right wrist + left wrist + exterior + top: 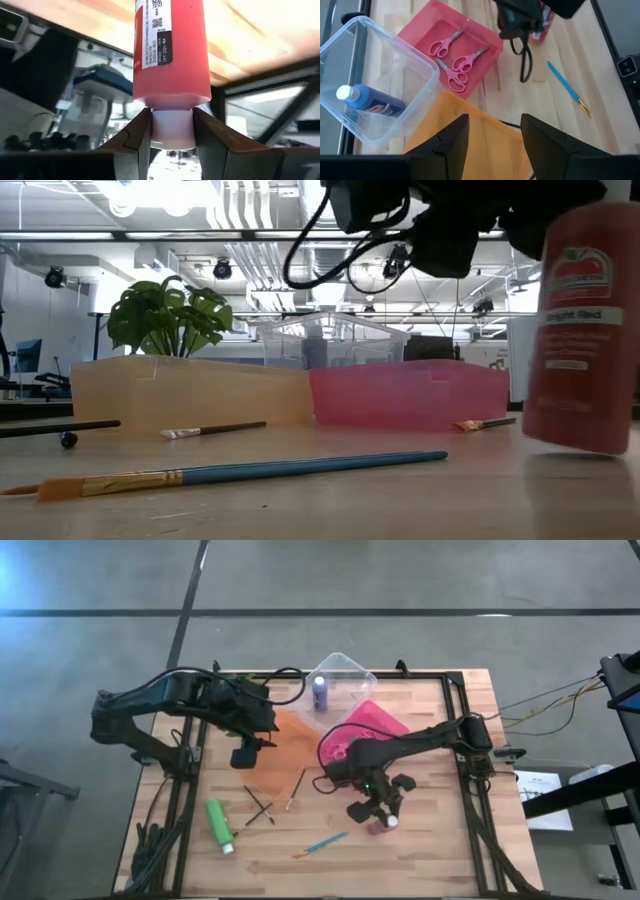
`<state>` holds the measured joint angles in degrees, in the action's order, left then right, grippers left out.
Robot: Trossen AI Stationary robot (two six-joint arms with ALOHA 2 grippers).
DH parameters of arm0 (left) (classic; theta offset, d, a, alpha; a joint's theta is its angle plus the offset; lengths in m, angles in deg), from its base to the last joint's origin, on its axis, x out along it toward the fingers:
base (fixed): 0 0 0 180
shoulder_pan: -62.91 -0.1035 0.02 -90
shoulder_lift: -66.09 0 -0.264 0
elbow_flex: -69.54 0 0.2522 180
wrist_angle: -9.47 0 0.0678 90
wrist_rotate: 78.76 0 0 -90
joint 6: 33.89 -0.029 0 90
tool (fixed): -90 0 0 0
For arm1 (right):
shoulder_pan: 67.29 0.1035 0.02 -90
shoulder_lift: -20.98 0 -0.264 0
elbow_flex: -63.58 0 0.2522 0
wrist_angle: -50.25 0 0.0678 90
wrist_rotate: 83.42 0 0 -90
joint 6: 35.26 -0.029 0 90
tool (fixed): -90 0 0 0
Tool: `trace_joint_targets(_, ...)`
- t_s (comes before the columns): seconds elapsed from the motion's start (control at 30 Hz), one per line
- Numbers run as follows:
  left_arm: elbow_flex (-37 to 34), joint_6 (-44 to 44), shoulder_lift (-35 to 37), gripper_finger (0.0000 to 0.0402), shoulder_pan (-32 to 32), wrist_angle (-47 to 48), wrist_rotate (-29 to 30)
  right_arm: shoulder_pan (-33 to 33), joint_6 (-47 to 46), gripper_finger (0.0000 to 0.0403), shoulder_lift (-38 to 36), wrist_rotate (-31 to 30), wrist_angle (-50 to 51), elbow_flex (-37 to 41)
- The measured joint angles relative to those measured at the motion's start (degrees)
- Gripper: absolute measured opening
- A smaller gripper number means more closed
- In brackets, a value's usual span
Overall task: Pick & Place Paint Supplies
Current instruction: Put the pink paint bottle into the transparent bin
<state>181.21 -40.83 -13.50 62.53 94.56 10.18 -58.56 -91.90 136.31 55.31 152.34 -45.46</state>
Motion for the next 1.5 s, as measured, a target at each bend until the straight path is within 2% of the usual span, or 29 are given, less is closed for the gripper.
trace_joint_targets(0.3, -0.10, -0.04, -0.01, 0.0189, -0.09, 0.04, -0.01, 0.58, 0.75, 0.0109, 1.85, 0.89, 1.90, -0.13)
trace_joint_targets(0.77, -0.10, -0.53, -0.01, 0.0189, -0.09, -0.47, -0.01, 2.40, -5.14, 0.0110, 1.85, 2.10, -0.97, -0.85)
trace_joint_targets(1.1, -0.10, -0.63, -0.01, 0.0189, -0.09, -0.83, -0.02, 2.40, -6.44, 0.0170, 1.79, 1.16, -3.04, -0.87)
trace_joint_targets(1.5, -0.10, -0.48, -0.01, 0.0189, -0.09, -0.83, -0.01, 2.38, -6.39, 0.0178, 1.50, -0.48, -5.18, -0.94)
